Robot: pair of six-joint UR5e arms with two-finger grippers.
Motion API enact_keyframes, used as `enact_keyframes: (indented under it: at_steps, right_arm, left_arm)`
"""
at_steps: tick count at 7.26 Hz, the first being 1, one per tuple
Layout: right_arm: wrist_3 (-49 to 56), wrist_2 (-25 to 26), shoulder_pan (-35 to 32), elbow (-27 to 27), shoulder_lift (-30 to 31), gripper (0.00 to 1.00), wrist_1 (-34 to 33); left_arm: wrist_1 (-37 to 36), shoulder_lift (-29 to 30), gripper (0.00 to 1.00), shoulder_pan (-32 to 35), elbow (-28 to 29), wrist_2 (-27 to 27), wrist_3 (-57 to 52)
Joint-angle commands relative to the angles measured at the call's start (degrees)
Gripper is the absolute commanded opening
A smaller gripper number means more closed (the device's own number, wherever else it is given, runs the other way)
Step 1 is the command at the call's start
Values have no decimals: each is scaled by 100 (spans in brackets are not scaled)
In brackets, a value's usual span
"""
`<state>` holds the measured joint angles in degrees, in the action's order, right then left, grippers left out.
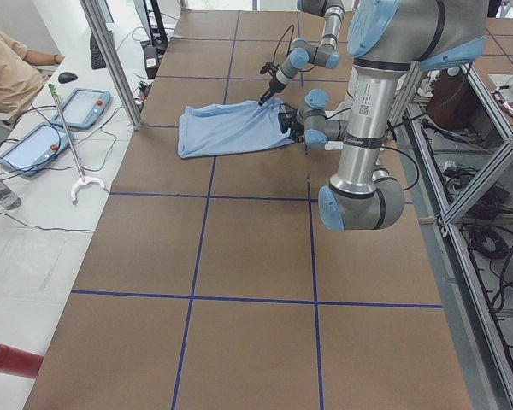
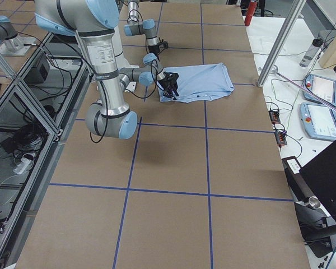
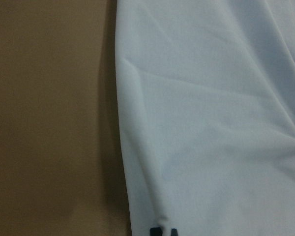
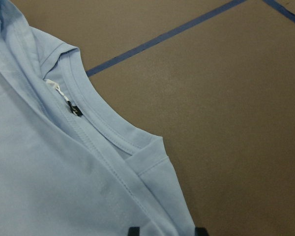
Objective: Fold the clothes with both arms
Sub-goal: 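Lower the right gripper onto the shirt corner nearest the robot beside the collar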
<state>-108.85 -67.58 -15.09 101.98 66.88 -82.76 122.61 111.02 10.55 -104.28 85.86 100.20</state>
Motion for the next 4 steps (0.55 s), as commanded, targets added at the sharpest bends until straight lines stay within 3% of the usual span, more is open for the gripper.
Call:
enact_keyframes:
  at_steps: [1,4]
  right_arm:
    - [39,34,-2,-20,-17,67,-12]
    - [30,-1,15,-20,-26,59,-38]
  left_arm:
    - [8,-1,0,0,22,0,0]
    - [8,-1,0,-9,22,0,9]
